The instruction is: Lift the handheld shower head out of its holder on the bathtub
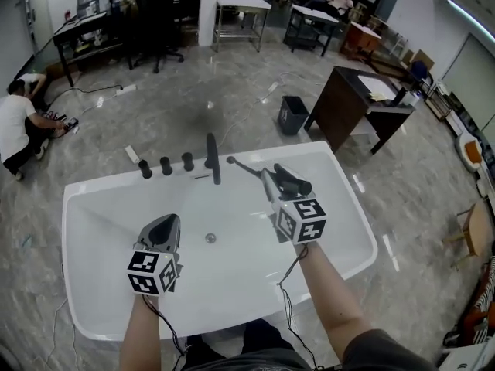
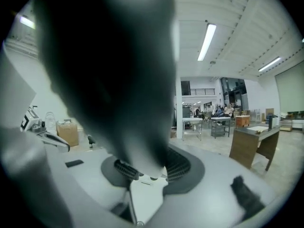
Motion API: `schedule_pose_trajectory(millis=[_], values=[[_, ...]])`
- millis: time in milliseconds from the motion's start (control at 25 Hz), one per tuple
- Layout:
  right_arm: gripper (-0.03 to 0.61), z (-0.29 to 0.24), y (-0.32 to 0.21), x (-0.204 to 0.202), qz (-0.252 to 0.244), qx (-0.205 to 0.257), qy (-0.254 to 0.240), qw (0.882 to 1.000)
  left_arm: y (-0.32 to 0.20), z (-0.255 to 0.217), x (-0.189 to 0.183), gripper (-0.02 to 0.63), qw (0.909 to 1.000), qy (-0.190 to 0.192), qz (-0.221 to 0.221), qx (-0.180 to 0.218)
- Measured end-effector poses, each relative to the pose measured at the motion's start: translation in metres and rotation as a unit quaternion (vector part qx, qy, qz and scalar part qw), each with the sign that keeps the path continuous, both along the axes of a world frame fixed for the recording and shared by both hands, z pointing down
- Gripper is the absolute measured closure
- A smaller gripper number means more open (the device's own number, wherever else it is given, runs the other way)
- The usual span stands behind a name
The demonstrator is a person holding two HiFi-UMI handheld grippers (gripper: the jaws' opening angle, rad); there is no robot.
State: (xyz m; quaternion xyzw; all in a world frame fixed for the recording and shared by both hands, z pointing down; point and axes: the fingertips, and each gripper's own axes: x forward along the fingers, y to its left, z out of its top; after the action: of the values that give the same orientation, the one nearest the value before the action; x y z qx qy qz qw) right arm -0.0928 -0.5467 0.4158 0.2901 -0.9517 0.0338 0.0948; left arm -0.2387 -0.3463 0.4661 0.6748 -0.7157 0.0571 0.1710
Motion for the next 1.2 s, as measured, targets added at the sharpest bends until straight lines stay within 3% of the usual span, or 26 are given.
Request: schedule_pose_trajectory(millis=[520, 680, 960, 1200], values=[[0.449, -0.005, 0.172, 0.082, 0.142, -0.016, -0.028, 0.989, 0.110, -0.005, -0.003, 0.598, 0.9916, 0.018, 0.128, 0.000], [0.449, -0.002, 0.211, 0.106, 0.161, -0.020, -0.023, 0.987, 0.128, -0.004, 0.002, 0.598, 0.9896, 0.026, 0.142, -0.001], [0.449, -0.006, 0.261, 0.167, 0.197, -0.020, -0.025, 0.980, 0.164, -0.006, 0.043, 0.598, 0.9864, 0.027, 0.162, -0.009], [0.449, -0.026, 0.307, 0.231, 0.188, 0.000, -0.037, 0.981, 0.208, -0.021, 0.100, 0.598, 0.9880, 0.022, 0.153, 0.001]])
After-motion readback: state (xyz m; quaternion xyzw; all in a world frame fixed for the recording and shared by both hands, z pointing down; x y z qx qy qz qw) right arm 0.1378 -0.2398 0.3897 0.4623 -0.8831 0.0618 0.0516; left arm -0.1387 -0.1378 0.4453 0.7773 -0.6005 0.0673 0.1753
